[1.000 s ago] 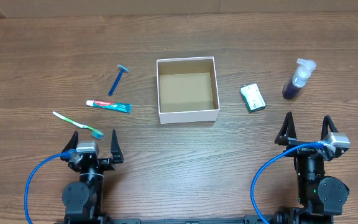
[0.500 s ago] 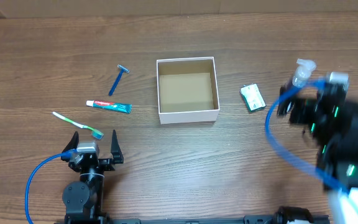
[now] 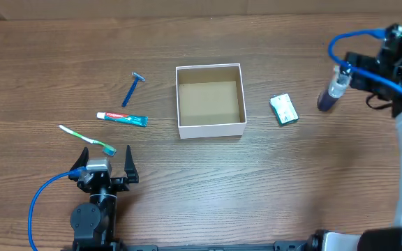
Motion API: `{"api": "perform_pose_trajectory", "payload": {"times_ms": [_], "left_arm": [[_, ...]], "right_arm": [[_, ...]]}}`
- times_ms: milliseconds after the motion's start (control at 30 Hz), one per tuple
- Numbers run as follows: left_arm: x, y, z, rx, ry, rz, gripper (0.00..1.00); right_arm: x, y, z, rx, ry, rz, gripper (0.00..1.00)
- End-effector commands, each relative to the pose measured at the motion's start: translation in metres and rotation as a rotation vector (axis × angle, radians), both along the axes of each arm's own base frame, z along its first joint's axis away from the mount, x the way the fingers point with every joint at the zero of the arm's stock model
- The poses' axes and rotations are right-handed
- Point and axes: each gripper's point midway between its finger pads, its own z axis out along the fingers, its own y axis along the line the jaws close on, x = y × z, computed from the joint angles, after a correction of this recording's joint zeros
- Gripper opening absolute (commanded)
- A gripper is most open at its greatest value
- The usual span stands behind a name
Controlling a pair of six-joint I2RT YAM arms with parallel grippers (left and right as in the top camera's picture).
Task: Pack container
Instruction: 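Reach right gripper to the foam soap pump bottle and grasp it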
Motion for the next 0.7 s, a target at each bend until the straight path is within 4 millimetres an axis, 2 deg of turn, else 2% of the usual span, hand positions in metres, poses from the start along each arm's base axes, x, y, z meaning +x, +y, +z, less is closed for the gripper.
{"api": "perform_pose_trajectory", "payload": {"times_ms": [0, 67, 200, 267, 467, 667], "left_arm": [[0.0, 0.003, 0.0, 0.023, -0.004, 0.011, 1.0], [0.0, 0.003, 0.0, 0.023, -0.004, 0.011, 1.0], [0.0, 0.003, 0.0, 0.023, -0.004, 0.011, 1.0], [0.0, 0.003, 0.0, 0.022, -0.004, 0.011, 1.0], [0.0, 0.003, 0.0, 0.023, -0.004, 0.01, 1.0], [0.0, 0.003, 0.0, 0.022, -0.004, 0.011, 1.0]], "right_arm": [[-0.008, -0.008, -0.016, 0.142, 0.06, -0.026, 1.0], [-0.016, -0.007, -0.02, 0.171, 0.09, -0.029, 1.0], [-0.009, 0.004, -0.015, 0.218, 0.056, 0.013, 1.0], [-0.007, 0.003, -0.014, 0.212, 0.042, 0.014, 1.0], [0.024, -0.01, 0.01, 0.097, -0.11, 0.075, 0.99], [0.027, -0.013, 0.013, 0.072, -0.129, 0.079, 0.98]]}}
